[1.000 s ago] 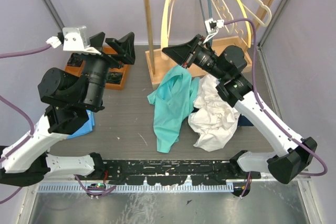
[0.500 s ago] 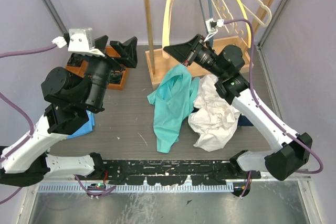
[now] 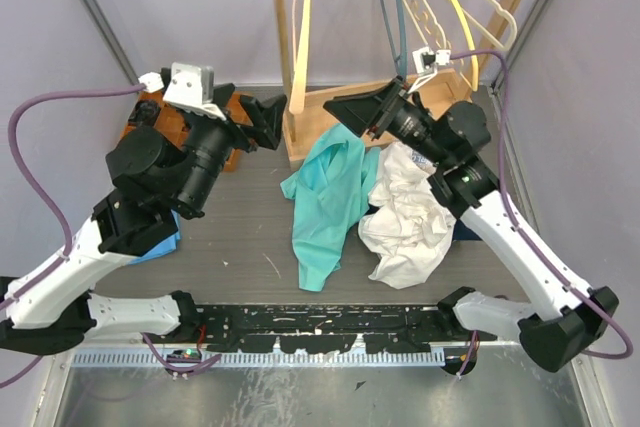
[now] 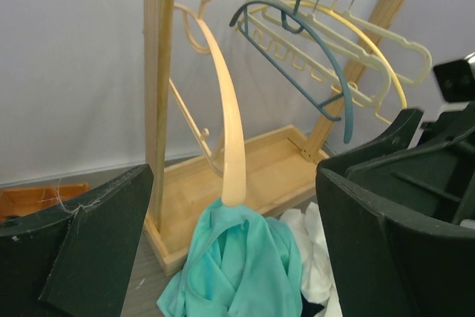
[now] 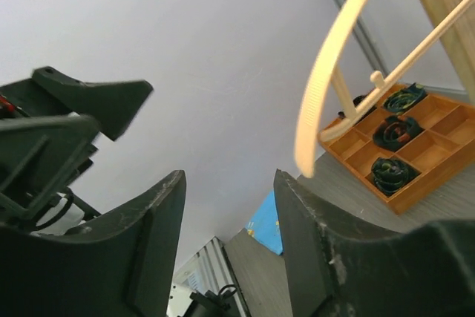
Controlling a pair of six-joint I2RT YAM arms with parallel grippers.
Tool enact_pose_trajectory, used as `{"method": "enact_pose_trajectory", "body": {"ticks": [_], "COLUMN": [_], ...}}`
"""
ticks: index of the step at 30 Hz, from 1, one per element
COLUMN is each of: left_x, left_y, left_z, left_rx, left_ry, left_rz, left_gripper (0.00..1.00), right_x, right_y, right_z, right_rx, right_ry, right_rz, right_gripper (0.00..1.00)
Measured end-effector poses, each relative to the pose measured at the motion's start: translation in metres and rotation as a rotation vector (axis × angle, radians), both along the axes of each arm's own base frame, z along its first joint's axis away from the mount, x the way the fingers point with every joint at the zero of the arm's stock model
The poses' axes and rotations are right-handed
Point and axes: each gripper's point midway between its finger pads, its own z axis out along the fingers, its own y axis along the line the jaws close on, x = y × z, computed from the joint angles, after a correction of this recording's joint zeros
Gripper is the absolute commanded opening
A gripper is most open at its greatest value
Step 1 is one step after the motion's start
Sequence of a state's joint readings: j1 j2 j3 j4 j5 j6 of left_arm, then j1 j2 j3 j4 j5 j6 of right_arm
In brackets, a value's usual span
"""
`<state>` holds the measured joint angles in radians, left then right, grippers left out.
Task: Remove the t-shirt from the hanger
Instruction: Place the hanger on the clothesline, then pick up the T-shirt from the center of the board.
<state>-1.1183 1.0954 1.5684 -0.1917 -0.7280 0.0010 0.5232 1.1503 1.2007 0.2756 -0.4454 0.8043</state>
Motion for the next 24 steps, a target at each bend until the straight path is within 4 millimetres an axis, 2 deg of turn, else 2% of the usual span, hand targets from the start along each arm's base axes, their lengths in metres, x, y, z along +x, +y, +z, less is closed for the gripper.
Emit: {"method": "enact_pose_trajectory", "body": {"ticks": [3, 7, 13, 17, 24], "left_x": [-0.004, -0.008, -0.008, -0.003, 0.017], "left_y": [-0.006, -0.018, -0.039, -0.054, -0.103], "left_z": [-0.018, -0.055, -0.129, -0.172, -0.246], "left_rx": [0.021, 0.072, 0.169, 0.217, 0.302], "left_ry": [0.028, 0.086, 0.208, 0.281, 0.398], "left_rz": [-0.045, -0.104, -0.150, -0.145, -0.138], "left_gripper": [0.98, 0.98, 0.98, 0.98, 0.98], "right_x": [-0.008, -0.023, -0.042, -0.049, -0.057], "right_y": [-0.015, -0.043, -0.097, -0.125, -0.144], "right_z": [0.013, 0.035, 0.067, 0.067, 0.050], "right_rx": [-0.009, -0.032, -0.069, -0.112, -0.172], "right_ry": [-0.034, -0.091, -0.130, -0.118, -0.064], "right_rz": [-0.051, -0.157, -0.392, -0.511, -0.578], "right_gripper": [0.63, 0.64, 0.64, 0.65, 0.65]}}
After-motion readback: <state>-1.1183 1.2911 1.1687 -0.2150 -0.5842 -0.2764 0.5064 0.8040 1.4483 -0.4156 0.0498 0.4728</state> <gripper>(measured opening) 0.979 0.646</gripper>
